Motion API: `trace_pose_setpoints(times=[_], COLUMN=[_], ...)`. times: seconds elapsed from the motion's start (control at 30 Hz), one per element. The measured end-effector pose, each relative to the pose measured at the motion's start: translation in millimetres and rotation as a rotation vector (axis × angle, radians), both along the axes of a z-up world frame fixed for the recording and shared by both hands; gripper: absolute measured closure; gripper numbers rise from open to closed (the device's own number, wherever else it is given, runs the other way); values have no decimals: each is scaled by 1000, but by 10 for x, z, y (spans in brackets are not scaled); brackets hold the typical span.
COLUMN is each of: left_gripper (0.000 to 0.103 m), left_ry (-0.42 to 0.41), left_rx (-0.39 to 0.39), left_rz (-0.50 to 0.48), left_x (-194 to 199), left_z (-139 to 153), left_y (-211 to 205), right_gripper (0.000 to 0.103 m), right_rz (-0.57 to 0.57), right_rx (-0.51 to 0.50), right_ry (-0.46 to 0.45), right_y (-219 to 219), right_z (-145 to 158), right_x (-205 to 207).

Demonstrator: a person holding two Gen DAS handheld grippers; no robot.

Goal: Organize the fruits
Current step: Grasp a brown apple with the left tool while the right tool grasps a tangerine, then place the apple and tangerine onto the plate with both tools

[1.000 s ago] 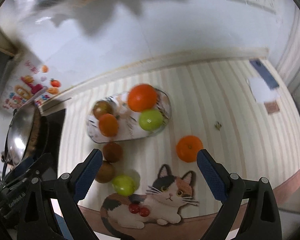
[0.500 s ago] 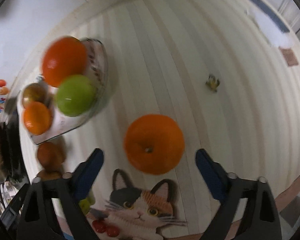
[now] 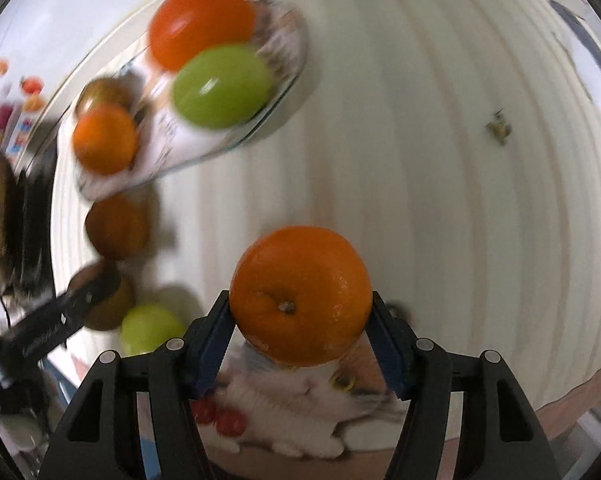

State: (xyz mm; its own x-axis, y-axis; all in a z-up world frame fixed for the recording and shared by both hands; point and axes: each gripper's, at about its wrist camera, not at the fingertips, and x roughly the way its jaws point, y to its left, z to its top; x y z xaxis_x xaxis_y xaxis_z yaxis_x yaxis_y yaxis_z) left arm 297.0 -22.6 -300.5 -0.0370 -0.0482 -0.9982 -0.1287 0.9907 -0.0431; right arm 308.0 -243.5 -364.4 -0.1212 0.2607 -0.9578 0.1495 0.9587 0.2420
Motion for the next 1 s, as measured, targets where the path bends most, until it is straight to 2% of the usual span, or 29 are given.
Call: trace_pose_setpoints(times=[0.27,0.37,0.7,0.83,1.0], left_gripper=[41,41,41,41,41], left_ry=[-2,-5,-7,-19,-49], left_rx=[29,24,18,15,-12], left_rz=[13,22,27,22,22], left_x=[-247,-268,-175,-111,-39], left_z=[27,16,94,106,292], left_y=[108,107,208,176,183], right_gripper=[36,35,35,36,36], right_rz=[45,71,56,49,69], right_rx=[-5,-39,-38,-35,-47], right_ry=[17,-1,20,-24,-52], right_y=[157,177,81,26,30], right_z=[-129,-119,-107,-44,5], right_x=[-156,-168,-103,-93,-49])
